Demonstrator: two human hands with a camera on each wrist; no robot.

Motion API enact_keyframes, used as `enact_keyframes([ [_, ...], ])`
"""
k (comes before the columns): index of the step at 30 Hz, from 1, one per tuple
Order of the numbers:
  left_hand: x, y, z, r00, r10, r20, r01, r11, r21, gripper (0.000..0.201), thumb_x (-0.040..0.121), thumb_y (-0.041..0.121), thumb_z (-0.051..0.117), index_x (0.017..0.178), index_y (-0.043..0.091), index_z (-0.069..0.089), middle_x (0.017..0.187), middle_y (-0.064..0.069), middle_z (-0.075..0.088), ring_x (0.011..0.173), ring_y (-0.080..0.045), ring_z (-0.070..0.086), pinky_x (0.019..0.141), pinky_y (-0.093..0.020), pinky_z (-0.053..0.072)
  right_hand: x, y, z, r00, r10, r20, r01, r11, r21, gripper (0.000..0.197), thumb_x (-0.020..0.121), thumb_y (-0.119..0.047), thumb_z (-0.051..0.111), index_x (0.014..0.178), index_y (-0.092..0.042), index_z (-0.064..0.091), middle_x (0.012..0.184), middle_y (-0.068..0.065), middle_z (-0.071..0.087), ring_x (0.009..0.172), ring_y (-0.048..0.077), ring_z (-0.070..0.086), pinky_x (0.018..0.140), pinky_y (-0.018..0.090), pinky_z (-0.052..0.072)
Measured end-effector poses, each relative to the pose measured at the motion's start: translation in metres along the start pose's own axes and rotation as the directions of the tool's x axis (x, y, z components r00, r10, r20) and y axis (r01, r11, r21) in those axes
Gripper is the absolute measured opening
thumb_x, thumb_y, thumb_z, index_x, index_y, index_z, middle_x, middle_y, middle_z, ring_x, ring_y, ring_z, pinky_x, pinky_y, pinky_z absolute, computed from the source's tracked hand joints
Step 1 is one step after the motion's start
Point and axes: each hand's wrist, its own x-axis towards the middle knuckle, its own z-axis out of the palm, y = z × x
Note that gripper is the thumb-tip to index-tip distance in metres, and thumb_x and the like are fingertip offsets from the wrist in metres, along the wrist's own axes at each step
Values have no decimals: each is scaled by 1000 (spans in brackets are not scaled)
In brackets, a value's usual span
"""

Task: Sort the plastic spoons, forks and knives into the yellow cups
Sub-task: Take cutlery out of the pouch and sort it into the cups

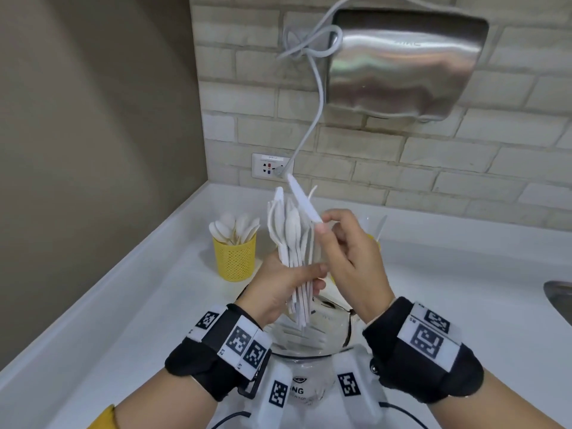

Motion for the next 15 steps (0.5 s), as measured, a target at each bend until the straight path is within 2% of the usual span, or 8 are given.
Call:
enact_keyframes([
  [2,-2,-2,2,999,38,30,-38,999,20,33,78,-7,65,79,25,73,79,-14,63,66,-25,60,61,-35,51,8,-4,3,997,-4,82,4,1000,0,8,88,-21,59,89,-27,54,42,-10,36,44,7,33,48,15,33],
  [3,-3,-3,3,998,42,42,-43,999,31,34,78,-8,65,77,26,72,76,-13,61,62,-23,59,58,-33,50,12,-3,4,997,0,83,1,1000,-12,7,88,-17,59,89,-24,56,41,-11,39,43,7,35,49,14,33],
  [5,-4,-5,1,998,32,48,-34,998,53,22,78,-6,66,87,14,66,70,-8,60,56,-18,59,56,-30,50,19,0,2,999,21,39,-21,1000,-21,13,90,-10,55,87,-21,61,46,-15,50,45,4,41,51,10,34],
  [7,-5,-6,-4,999,19,43,-23,995,93,17,79,-2,67,92,6,59,64,-1,61,54,-16,60,58,-30,50,24,-2,-4,999,41,-1,-41,999,34,20,88,-7,57,83,-24,64,54,-2,54,50,4,41,55,14,37],
  [8,-5,-7,-7,998,18,55,-24,994,108,19,78,0,68,92,3,58,61,-1,60,53,-16,59,58,-30,50,27,-5,-8,999,42,-30,-39,995,91,20,87,-6,59,83,-25,65,55,8,48,50,6,40,55,16,37],
  [11,-7,-5,-14,985,7,174,-23,996,89,47,67,10,72,106,-9,54,63,-6,55,52,-18,54,59,-30,47,41,-10,-26,988,114,-104,-79,953,291,14,87,-7,58,86,-20,63,55,-2,32,43,4,29,43,14,30],
  [13,-9,-1,-17,964,7,265,-17,999,36,50,62,13,70,108,0,57,63,-2,55,50,-16,51,56,-28,46,50,-6,-36,978,206,-9,-191,920,344,13,87,-8,57,82,-18,64,51,-9,36,40,4,27,38,16,24],
  [15,-10,2,-20,937,-3,350,6,1000,-9,47,62,10,68,108,10,59,63,0,55,48,-15,50,54,-26,45,52,-1,-38,954,251,166,-291,910,296,8,86,-8,59,86,-9,67,46,-12,37,39,6,26,37,16,21],
])
